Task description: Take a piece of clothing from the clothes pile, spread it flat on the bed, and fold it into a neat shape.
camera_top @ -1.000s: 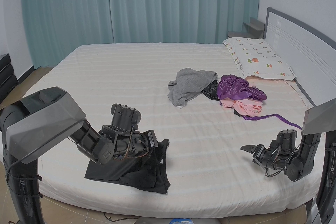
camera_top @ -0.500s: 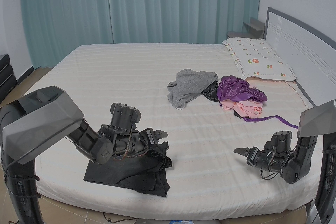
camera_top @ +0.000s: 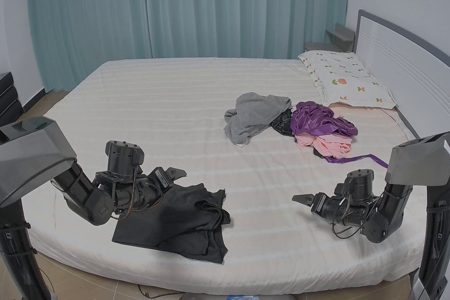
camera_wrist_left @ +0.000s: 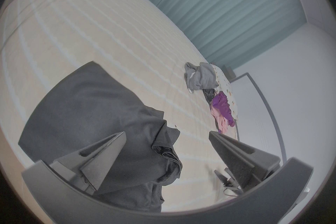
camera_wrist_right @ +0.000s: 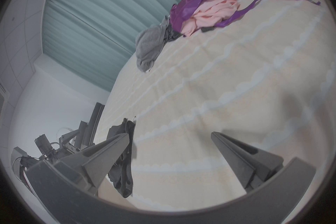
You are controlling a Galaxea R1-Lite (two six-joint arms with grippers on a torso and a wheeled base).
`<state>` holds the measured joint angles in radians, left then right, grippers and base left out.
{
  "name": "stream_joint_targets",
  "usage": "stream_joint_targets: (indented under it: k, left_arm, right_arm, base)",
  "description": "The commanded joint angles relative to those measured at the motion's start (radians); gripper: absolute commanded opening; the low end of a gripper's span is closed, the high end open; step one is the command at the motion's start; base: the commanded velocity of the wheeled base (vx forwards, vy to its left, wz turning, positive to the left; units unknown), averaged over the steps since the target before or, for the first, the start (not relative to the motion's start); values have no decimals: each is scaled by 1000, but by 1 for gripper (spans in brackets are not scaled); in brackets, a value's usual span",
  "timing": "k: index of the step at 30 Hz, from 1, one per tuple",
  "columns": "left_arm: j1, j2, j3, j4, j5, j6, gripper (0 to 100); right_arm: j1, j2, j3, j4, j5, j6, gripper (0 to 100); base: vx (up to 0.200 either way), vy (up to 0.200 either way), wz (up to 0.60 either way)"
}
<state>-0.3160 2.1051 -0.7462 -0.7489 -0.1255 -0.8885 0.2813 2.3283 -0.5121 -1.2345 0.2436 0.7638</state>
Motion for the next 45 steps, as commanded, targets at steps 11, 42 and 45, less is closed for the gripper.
stream_joint_targets:
  k: [11,42,45]
  left_arm:
    - [138,1,136,-107,-74,-138,100]
    - [201,35,148,-109,-151,-133,100]
    - [199,33,148,-109,-151,-132,100]
  right_arm:
    - [142,8,-333,322,-35,-54,100]
    - [202,134,-671,702,-172,-436,100]
    - [202,135,-672,718,-187,-460,0]
  base:
    - [0,200,0]
    - [0,123,0]
    - [0,0,0]
